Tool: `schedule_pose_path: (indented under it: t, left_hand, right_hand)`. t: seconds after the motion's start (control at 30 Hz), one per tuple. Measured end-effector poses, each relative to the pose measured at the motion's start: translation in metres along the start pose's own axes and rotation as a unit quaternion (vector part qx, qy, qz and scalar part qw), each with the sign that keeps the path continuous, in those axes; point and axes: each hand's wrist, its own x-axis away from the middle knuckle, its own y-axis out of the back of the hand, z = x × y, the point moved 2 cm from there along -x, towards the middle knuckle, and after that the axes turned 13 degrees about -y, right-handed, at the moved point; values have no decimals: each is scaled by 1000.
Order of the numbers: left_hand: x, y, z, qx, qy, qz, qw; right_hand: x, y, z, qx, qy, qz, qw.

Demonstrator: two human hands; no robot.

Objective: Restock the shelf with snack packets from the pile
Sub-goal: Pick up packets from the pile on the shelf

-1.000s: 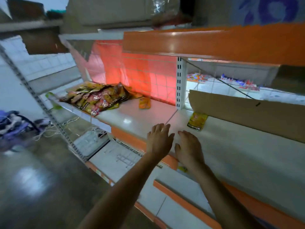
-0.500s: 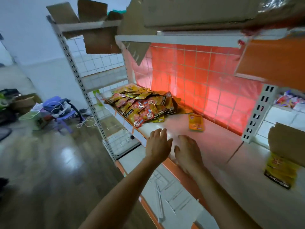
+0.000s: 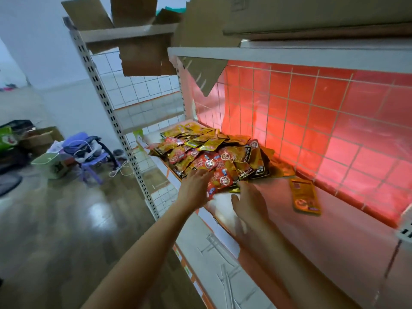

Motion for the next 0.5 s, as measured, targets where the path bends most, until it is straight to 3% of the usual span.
schedule_pose_path:
  t: [0.27, 0.4, 0.5]
  left_hand:
    - [-43, -5, 55, -17, -137, 177, 975]
    - [-52, -1, 69, -70, -188, 144, 969]
    - [-56, 3, 75, -53, -228, 103, 967]
  right_hand:
    - [-43, -33, 45, -5, -32, 12, 999]
    - [-52, -49, 58, -3, -72, 18, 997]
    - [-50, -58, 60, -16, -98, -20, 995]
